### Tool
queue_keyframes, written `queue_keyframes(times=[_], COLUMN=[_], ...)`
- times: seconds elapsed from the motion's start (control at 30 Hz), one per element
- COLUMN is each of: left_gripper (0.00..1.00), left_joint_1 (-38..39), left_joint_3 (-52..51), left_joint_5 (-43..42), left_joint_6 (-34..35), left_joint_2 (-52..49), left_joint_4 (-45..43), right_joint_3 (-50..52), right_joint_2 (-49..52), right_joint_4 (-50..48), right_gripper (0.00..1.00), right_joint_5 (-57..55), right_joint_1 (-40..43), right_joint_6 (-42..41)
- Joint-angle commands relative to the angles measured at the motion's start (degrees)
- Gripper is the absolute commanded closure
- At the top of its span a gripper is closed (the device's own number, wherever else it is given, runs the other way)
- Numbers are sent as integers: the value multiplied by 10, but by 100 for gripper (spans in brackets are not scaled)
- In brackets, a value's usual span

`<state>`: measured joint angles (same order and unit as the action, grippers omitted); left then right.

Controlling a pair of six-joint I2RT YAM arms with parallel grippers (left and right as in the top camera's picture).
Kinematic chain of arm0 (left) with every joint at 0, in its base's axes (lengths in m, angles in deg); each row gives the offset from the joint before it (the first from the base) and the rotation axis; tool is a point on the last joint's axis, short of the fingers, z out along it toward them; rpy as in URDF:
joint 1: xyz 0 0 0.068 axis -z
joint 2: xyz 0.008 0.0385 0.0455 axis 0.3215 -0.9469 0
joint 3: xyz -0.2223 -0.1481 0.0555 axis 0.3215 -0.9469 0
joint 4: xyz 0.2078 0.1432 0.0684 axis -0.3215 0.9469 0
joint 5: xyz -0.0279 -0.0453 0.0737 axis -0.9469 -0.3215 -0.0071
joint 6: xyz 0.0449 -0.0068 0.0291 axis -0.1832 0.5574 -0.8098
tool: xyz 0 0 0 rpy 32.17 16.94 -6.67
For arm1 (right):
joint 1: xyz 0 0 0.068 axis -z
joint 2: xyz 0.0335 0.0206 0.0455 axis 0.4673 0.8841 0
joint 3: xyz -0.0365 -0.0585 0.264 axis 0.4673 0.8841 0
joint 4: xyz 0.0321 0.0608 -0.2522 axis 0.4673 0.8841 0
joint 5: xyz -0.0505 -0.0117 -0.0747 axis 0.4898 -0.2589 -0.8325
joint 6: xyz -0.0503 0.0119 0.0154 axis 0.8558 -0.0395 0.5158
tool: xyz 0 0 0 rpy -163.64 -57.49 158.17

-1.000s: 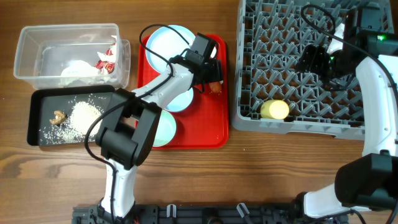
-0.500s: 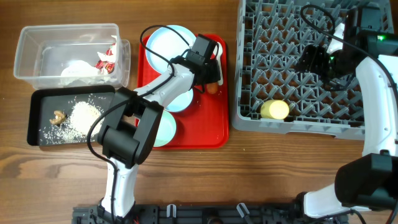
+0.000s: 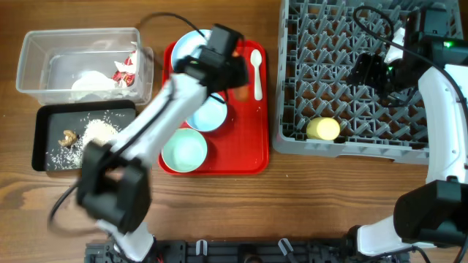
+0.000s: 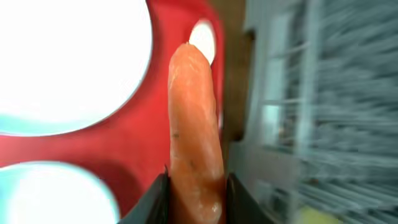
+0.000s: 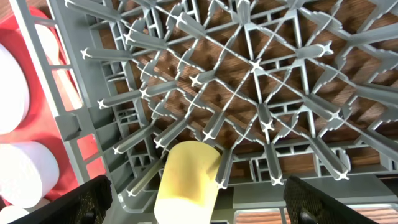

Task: Sort waste into correct bins and load items into the dishwasher rack
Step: 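Grasp the carrot with the left gripper and drop it on the black tray, then grasp the light-blue bowl with the right gripper and lift it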

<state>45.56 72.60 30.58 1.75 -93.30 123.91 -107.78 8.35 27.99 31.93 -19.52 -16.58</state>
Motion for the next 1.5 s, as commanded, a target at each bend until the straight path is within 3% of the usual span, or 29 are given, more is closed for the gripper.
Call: queue_keyframes(times=[0.0,0.13,0.3,0.4,0.53,0.63,0.77,0.9,0.97,1.03,1.13,1.27,1.47], left_gripper=[80,83,82,83,84,77,78,80,77,63,51,50,50], left_joint_1=[-54,-160,-311,-387,-484,-525,-527,-527,-527,-527,-527,-527,-524], left_joint_3=[3,3,0,-39,-149,-255,-357,-400,-402,-402,-402,-389,-294], left_joint_5=[42,77,146,157,140,123,116,116,116,116,108,96,47], left_joint_6=[-2,3,15,16,17,17,19,30,30,30,28,27,-5], left_joint_2=[111,194,210,208,208,207,203,195,186,180,181,203,303], left_joint_4=[86,217,362,383,310,178,36,-25,-40,-50,-64,-52,40], right_joint_3=[-13,-13,-13,-13,-12,-12,-12,-12,-12,-12,-12,-12,-12], right_joint_2=[-12,-12,-12,-11,-11,-11,-11,-11,-11,-11,-11,-11,-17], right_joint_4=[0,0,-3,-3,-5,-9,-10,-10,-10,-9,-12,-16,-28], right_gripper=[9,9,9,9,7,5,5,5,5,5,5,5,6], right_joint_5=[7,8,8,8,7,7,7,7,7,7,7,7,55], right_joint_1=[-1,-1,-1,-1,-1,-1,-1,-1,-1,-1,-1,-1,-30], right_joint_6=[11,11,11,11,11,11,11,11,11,11,11,11,41])
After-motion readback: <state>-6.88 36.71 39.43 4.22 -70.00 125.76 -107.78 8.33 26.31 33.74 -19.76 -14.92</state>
